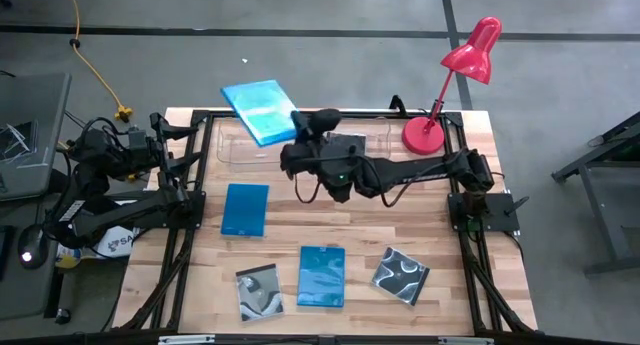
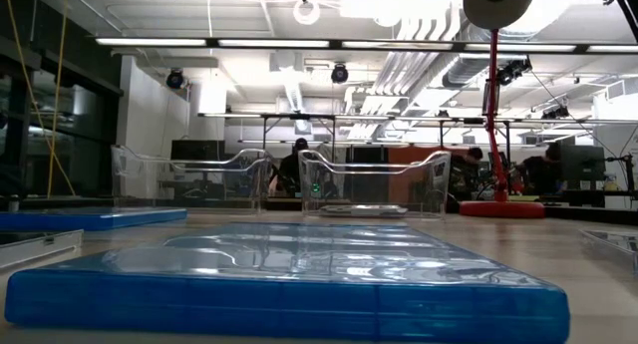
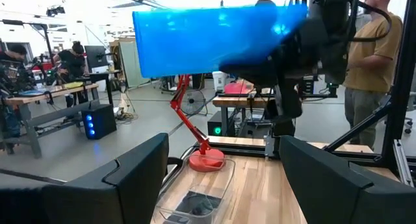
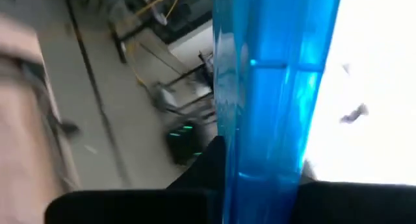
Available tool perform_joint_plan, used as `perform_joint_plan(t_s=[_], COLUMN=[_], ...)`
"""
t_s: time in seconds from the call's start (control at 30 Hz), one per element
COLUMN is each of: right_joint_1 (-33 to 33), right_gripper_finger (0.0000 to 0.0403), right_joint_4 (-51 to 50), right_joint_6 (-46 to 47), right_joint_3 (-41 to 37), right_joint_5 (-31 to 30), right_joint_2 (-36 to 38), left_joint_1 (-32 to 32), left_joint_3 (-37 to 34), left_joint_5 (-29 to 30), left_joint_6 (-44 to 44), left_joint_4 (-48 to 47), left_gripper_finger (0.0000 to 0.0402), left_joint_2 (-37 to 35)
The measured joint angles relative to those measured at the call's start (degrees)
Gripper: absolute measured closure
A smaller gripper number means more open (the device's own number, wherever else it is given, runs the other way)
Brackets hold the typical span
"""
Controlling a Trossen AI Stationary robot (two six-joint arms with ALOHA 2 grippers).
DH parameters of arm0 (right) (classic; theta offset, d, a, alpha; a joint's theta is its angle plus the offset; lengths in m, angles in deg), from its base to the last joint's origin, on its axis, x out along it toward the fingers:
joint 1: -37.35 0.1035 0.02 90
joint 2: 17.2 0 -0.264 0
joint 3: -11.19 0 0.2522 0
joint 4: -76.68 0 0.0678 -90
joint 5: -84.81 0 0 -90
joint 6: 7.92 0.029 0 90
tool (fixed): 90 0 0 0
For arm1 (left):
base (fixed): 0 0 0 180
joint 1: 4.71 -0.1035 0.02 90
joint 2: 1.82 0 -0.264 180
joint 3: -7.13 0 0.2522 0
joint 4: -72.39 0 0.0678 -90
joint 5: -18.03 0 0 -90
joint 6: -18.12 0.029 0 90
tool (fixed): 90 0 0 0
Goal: Pick & place jewel cases by type
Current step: Put the top right blue CD case into the left transparent bin
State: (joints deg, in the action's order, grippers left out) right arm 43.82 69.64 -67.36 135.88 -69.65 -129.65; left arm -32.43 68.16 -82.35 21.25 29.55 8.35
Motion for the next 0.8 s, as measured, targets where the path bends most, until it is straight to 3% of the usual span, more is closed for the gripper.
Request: perform_joint_plan(t_s=[0.1,0.17,0.3,0.37,0.6,0.8], right_joint_1=[-1.0,-2.2,-6.5,-9.5,-19.2,-22.7], right_gripper_finger=[0.038,0.038,0.038,0.038,0.038,0.038], right_joint_4=[-4.0,-8.2,-18.7,-23.2,-25.1,-18.2], right_joint_6=[18.7,32.7,61.7,72.0,91.6,102.0], right_joint_3=[0.0,0.0,0.0,0.0,-0.2,-0.2], right_joint_5=[2.3,7.3,23.0,31.4,59.6,68.1], right_joint_2=[0.0,0.0,0.0,-0.3,-4.1,-9.8], left_joint_1=[0.0,0.0,0.0,0.0,0.0,0.0], left_joint_3=[0.0,0.0,0.0,0.0,0.0,0.0], left_joint_5=[0.2,0.3,0.5,0.5,0.9,1.1], left_joint_6=[0.0,0.0,0.1,0.1,0.0,0.0], left_joint_4=[0.0,0.0,0.0,0.0,0.0,0.0], left_gripper_finger=[0.011,0.011,0.011,0.011,0.011,0.011], left_joint_2=[0.0,0.0,0.0,0.0,0.0,0.0])
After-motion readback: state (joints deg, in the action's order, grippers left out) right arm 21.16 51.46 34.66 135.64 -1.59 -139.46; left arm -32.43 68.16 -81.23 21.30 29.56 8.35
